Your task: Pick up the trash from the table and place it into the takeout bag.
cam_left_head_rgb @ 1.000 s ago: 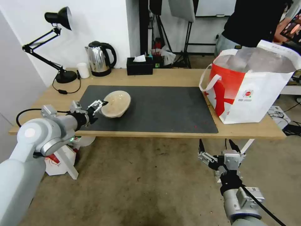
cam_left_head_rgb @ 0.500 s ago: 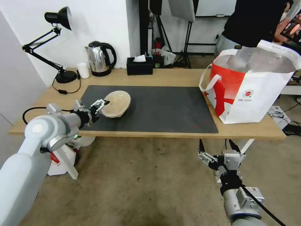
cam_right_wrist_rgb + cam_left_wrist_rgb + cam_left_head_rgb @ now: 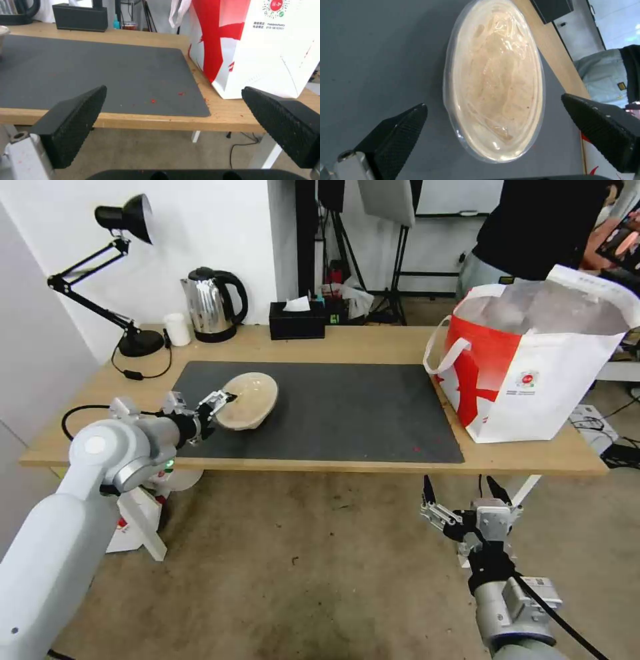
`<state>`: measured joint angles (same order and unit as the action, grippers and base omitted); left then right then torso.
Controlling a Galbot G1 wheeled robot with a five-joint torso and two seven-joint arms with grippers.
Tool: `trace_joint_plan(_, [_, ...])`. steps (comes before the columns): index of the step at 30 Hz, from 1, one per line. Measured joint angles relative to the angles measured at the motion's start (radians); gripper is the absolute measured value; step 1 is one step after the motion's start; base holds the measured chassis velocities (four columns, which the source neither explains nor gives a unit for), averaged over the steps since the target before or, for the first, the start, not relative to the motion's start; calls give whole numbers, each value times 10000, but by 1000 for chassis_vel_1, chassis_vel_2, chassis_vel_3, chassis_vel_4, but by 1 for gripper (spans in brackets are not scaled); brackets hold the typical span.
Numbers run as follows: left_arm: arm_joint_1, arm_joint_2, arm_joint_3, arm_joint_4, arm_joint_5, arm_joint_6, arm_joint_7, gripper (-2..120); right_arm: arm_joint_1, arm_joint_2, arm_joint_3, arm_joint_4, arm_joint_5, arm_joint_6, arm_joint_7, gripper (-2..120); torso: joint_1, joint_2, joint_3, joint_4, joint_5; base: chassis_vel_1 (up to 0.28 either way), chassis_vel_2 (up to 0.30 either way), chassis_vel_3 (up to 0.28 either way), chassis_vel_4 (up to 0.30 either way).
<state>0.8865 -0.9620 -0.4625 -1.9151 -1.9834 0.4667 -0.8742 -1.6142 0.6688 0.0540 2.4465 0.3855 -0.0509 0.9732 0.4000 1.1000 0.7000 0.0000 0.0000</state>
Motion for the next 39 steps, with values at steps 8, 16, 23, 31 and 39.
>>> trace_joint_plan(8, [-501, -329, 513, 489, 172, 37, 34, 100, 0, 0, 0, 0, 0, 0, 0, 100, 0, 0, 0, 0, 0, 0, 0, 0, 0])
trace_joint_plan(16, [-724, -518, 705, 790, 310, 157, 106, 100, 0, 0, 0, 0, 0, 0, 1, 100, 0, 0, 0, -1, 0, 0, 0, 0, 0])
trace_joint_plan(23, [-759, -532, 766, 999, 518, 176, 281, 100, 0, 0, 0, 0, 0, 0, 0, 100, 0, 0, -1, 0, 0, 0, 0, 0, 0])
trace_joint_plan(31, [-758, -545, 791, 1094, 603, 191, 307, 100, 0, 0, 0, 0, 0, 0, 1, 100, -2, 2, -1, 0, -2, 0, 0, 0, 0])
trace_joint_plan(39, [-725, -624, 830, 1096, 702, 209, 322, 83, 0, 0, 0, 0, 1, 0, 0, 100, -2, 1, -1, 0, -1, 0, 0, 0, 0])
